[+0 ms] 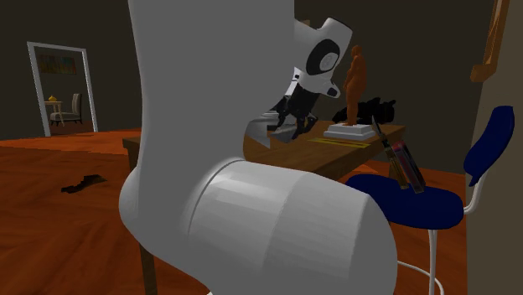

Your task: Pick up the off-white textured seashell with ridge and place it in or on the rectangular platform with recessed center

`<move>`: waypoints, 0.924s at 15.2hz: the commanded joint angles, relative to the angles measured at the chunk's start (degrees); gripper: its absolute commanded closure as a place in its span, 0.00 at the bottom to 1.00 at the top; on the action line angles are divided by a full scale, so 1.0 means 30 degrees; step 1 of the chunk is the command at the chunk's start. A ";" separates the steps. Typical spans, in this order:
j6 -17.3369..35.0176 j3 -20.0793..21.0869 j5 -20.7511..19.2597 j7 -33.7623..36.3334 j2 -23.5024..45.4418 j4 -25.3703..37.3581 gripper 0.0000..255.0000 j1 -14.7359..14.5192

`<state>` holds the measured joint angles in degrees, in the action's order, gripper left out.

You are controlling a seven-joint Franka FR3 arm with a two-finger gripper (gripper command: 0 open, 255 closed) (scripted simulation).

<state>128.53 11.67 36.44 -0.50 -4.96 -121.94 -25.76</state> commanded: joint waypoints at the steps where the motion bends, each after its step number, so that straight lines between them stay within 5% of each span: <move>1: -0.0258 -0.0016 -0.0130 0.0178 -0.0032 0.0075 1.00 0.0027; 14: -0.3059 -0.0199 -0.1096 0.1853 -0.0801 0.2422 1.00 0.0249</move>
<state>119.90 11.08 33.32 4.73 -7.36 -115.29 -25.03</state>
